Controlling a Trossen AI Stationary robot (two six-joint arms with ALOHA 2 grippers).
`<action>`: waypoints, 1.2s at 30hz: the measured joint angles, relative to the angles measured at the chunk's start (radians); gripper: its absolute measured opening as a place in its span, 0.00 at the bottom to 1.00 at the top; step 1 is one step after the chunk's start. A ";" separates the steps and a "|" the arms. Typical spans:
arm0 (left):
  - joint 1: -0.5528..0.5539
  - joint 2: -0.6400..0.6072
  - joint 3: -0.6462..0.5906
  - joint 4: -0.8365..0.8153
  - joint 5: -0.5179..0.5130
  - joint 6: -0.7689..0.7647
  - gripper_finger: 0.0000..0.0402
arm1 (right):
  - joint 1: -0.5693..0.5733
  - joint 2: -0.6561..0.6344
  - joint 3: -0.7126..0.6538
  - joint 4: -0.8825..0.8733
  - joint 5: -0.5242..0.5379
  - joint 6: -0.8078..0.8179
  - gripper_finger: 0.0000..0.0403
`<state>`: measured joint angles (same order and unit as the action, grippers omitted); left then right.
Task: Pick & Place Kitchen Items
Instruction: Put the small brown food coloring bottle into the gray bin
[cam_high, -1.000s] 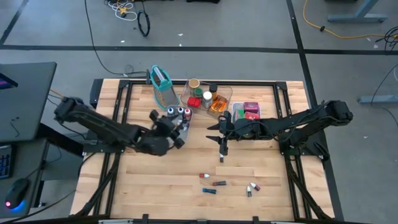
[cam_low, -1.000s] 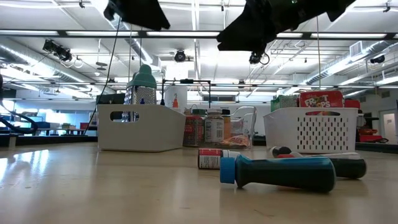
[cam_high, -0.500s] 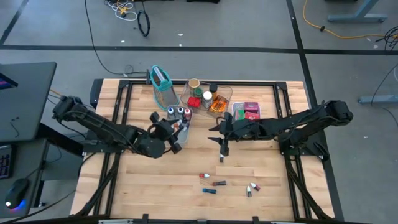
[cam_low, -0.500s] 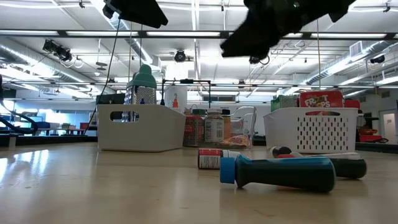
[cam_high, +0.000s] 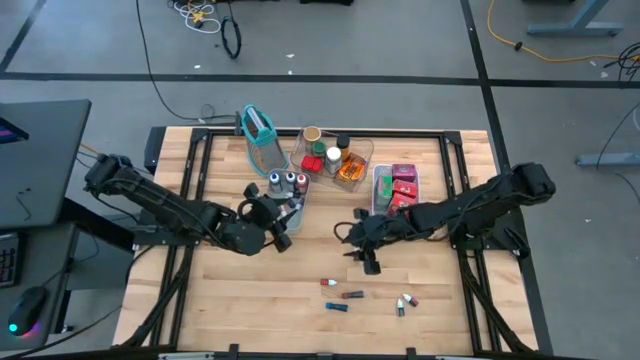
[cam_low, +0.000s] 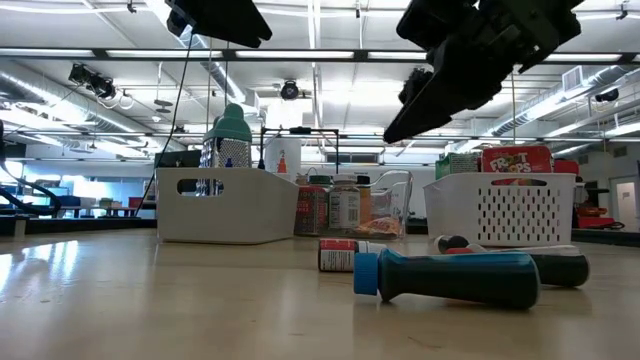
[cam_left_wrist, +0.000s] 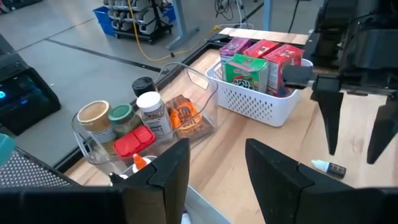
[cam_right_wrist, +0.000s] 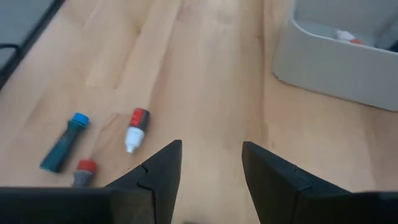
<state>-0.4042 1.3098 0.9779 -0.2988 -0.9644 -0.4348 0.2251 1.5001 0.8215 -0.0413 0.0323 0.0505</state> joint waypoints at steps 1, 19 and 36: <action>0.000 0.000 0.000 -0.001 0.005 -0.004 0.41 | 0.006 0.012 0.000 0.017 0.000 0.008 0.44; 0.000 0.000 0.000 -0.011 0.071 -0.026 0.41 | 0.046 0.068 0.000 -0.158 0.030 0.071 0.65; 0.000 0.001 0.000 -0.025 0.069 -0.039 0.41 | 0.060 0.228 -0.001 -0.136 0.086 0.169 0.83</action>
<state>-0.4042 1.3109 0.9779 -0.3243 -0.8954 -0.4735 0.2855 1.7279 0.8207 -0.1777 0.1184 0.2197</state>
